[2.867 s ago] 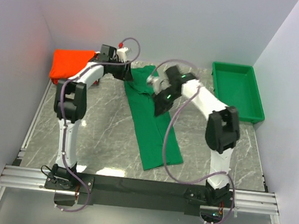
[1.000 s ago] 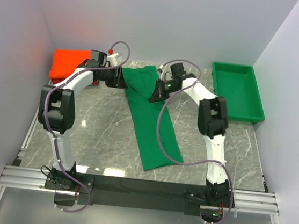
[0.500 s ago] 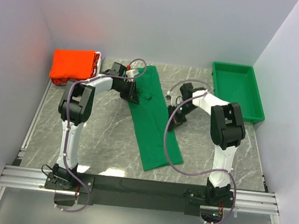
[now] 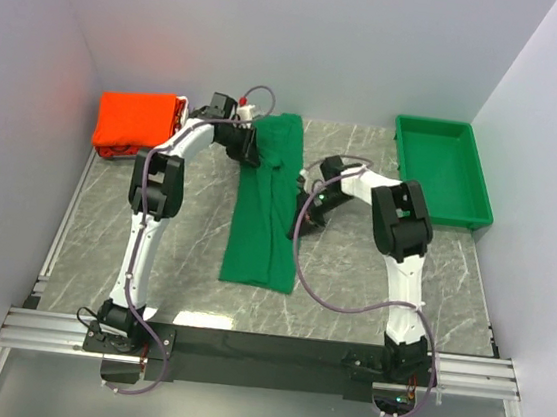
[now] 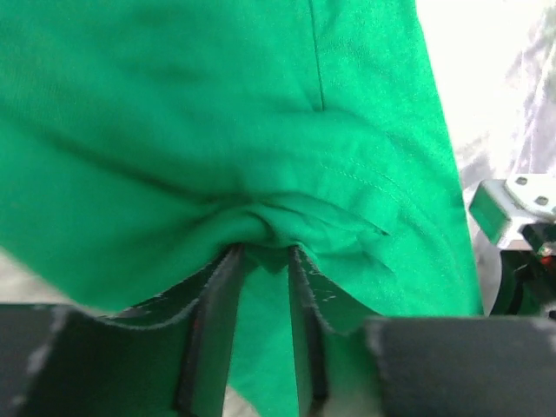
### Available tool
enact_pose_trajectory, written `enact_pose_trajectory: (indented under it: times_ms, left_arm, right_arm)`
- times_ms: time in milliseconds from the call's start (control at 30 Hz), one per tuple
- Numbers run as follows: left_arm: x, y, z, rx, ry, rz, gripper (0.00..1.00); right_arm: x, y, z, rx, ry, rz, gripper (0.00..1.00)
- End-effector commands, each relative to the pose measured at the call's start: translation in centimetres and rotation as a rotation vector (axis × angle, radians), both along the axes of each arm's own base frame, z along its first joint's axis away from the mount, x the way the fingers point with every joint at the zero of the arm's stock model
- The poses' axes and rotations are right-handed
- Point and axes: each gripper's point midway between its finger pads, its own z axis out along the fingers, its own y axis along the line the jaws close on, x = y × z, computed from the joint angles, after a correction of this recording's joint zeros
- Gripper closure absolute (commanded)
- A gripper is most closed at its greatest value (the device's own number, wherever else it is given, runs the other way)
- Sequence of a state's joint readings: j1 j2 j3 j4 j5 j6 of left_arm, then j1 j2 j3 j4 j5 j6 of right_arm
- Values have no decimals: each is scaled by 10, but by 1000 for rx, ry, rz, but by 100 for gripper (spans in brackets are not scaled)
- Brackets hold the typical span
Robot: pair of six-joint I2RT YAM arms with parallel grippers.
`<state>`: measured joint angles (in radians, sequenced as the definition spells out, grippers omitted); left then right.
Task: Fold and stack the t-shirts
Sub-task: Fold the tshirt
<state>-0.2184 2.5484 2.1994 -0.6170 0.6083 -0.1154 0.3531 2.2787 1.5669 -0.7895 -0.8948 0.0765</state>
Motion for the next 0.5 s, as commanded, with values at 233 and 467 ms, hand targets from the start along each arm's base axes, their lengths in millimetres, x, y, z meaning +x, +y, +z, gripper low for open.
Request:
enact_pose_trajectory:
  times_ms: [233,467]
  left_arm:
    - [-7,28,108,-54,-298,-101,52]
    - [-99,69,192,-74,-577,-178,46]
  right_arm:
    - [42,24,36,-22,-315,50,81]
    - [-1,-13,106,-57,-668,204,66]
